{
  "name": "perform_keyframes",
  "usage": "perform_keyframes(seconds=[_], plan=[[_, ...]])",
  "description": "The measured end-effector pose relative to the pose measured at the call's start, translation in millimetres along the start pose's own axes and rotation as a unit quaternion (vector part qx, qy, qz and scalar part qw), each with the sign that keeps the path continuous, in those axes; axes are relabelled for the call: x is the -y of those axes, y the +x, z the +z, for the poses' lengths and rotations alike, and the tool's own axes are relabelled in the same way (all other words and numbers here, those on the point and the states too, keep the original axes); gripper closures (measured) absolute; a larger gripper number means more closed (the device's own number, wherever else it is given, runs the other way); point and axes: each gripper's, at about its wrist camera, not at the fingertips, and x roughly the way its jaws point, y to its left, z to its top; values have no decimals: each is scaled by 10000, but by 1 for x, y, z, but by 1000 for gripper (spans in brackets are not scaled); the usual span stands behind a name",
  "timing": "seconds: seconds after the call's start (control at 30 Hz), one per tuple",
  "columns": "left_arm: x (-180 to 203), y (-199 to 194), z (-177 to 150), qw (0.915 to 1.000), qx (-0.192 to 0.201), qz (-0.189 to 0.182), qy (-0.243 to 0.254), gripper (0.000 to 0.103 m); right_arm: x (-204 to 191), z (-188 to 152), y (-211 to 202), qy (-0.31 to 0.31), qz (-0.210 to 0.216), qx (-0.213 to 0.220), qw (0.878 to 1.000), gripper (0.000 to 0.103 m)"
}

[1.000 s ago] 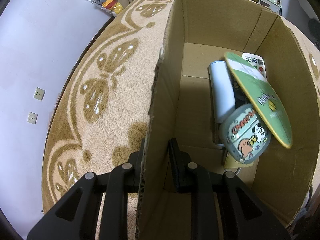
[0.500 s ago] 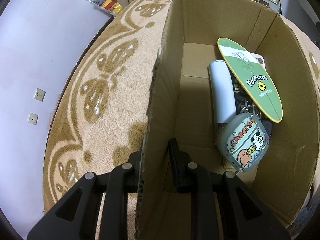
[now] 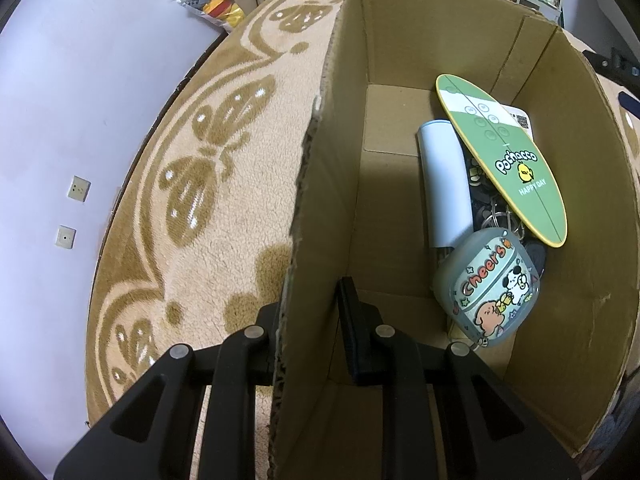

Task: Organize rigid objects
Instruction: 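Move the right gripper back and close it on the white remote, then lift the white remote with the right gripper and carry it over the box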

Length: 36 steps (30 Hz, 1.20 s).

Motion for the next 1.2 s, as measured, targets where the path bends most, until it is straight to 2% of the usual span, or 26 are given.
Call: perform_keyframes(seconds=[0.1, 0.33, 0.43, 0.53, 0.7, 0.83, 0.93, 1.2], plan=[[2, 0, 0, 10000, 2, 16, 15, 83, 3, -1, 10, -35, 0, -110, 9999, 14], [2, 0, 0, 10000, 3, 24, 21, 83, -9, -5, 29, -397, 5, -413, 9984, 30], [2, 0, 0, 10000, -1, 17, 13, 83, -13, -9, 33, -526, -31, -524, 9972, 46], [1, 0, 0, 10000, 2, 6, 7, 83, -14, -10, 30, -554, -69, -482, 9973, 51], [1, -1, 0, 10000, -5, 16, 13, 83, -11, -13, 12, -454, -145, -335, 9983, 52], [1, -1, 0, 10000, -10, 15, 11, 83, -7, -15, -13, -222, 56, -48, 9997, 52], [2, 0, 0, 10000, 0, 38, 28, 83, -8, -19, -25, -102, 180, -32, 9998, 52], [5, 1, -1, 9999, 9, 101, 59, 83, -27, -27, -64, -162, 592, 239, 9978, 52]])
